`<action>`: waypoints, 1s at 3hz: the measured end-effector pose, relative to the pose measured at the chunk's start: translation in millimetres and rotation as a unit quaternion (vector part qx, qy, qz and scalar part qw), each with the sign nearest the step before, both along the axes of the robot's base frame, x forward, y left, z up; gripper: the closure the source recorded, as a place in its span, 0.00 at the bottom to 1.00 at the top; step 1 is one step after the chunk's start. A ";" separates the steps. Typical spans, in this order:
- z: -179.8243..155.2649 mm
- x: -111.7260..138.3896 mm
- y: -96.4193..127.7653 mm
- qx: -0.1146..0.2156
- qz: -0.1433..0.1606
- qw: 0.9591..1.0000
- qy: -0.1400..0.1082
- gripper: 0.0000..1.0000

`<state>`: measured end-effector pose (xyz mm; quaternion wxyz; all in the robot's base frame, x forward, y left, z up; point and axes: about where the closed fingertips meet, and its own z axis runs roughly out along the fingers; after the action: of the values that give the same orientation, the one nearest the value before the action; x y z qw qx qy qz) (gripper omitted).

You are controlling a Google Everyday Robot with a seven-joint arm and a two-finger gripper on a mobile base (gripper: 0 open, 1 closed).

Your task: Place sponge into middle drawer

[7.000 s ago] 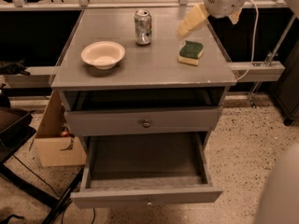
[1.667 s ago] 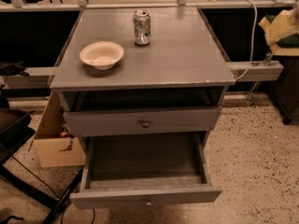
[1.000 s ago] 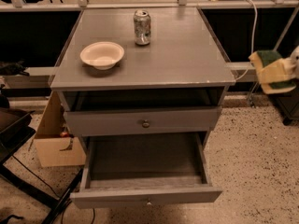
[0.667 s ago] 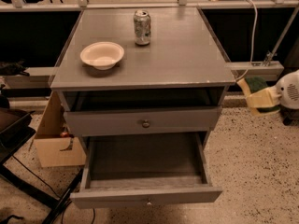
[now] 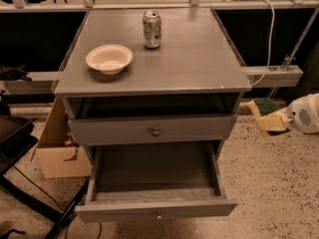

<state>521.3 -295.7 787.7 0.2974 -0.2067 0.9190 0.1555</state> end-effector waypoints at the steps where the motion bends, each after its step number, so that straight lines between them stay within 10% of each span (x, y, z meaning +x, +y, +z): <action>1: -24.4 1.0 16.1 -0.015 0.012 1.000 0.007 1.00; 3: -191.1 12.2 102.5 -0.015 0.094 0.993 0.064 1.00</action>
Offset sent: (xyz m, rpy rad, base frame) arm -0.0047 0.0924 -0.2049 -0.0297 0.1712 0.1581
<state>533.5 -193.2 596.6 0.2189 -0.2862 0.9150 0.1818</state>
